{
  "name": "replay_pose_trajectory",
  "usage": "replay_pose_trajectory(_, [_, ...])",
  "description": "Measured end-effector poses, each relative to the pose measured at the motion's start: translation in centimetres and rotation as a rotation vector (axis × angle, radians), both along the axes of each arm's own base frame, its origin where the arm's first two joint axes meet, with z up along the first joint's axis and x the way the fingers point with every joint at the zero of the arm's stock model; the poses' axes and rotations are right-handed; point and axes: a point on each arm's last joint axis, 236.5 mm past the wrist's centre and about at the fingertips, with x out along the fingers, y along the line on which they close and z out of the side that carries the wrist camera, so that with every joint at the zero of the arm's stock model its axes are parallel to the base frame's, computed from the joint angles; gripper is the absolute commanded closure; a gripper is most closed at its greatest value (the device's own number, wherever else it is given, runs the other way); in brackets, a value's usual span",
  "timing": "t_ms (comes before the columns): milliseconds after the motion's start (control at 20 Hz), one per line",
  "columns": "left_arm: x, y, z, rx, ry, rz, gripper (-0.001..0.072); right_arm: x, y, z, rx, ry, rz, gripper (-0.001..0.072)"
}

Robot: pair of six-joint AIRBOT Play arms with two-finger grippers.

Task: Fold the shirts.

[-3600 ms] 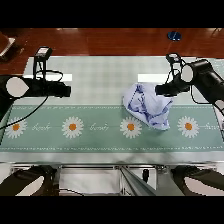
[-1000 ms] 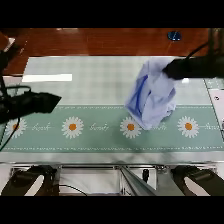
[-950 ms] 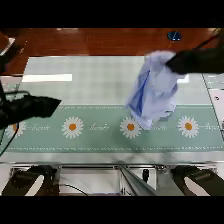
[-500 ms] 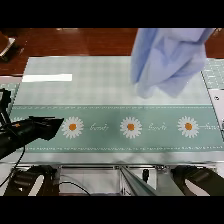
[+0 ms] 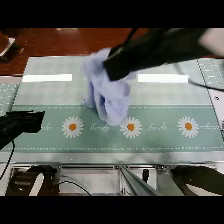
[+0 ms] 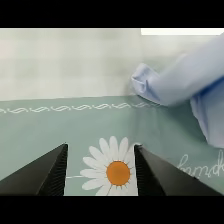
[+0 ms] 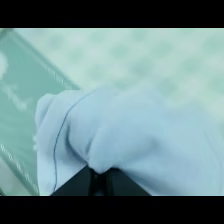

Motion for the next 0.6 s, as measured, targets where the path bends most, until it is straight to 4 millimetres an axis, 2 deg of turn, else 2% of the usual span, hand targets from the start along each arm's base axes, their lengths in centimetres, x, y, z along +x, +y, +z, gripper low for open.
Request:
replay_pose_trajectory(150, [-0.3, -0.6, -0.1, -0.05, 0.019, 0.002, 0.0201, -1.1, 4.7, -8.7, -0.027, 0.191, 0.043, 0.0684])
replay_pose_trajectory(300, [-0.7, -1.8, -0.8, -0.116, 0.052, -0.015, 0.0201, -2.5, 8.8, -15.3, -0.003, 0.363, 0.057, 0.0683])
replay_pose_trajectory(350, [-0.8, -2.1, -1.2, -0.131, 0.063, -0.019, 0.02, -2.8, 9.8, -16.8, 0.009, 0.407, 0.054, 0.0594])
replay_pose_trajectory(400, [-0.9, -2.5, -1.4, -0.151, 0.072, -0.024, 0.0201, -3.2, 10.7, -18.2, 0.021, 0.453, 0.047, 0.0322])
replay_pose_trajectory(500, [-1.2, -3.3, -2.0, -0.188, 0.096, -0.036, 0.02, -3.4, 11.6, -19.7, 0.048, 0.516, 0.034, 0.0304])
replay_pose_trajectory(600, [-1.8, -4.3, -2.7, -0.234, 0.137, -0.056, 0.02, -2.6, 11.0, -19.4, 0.072, 0.539, 0.019, 0.0304])
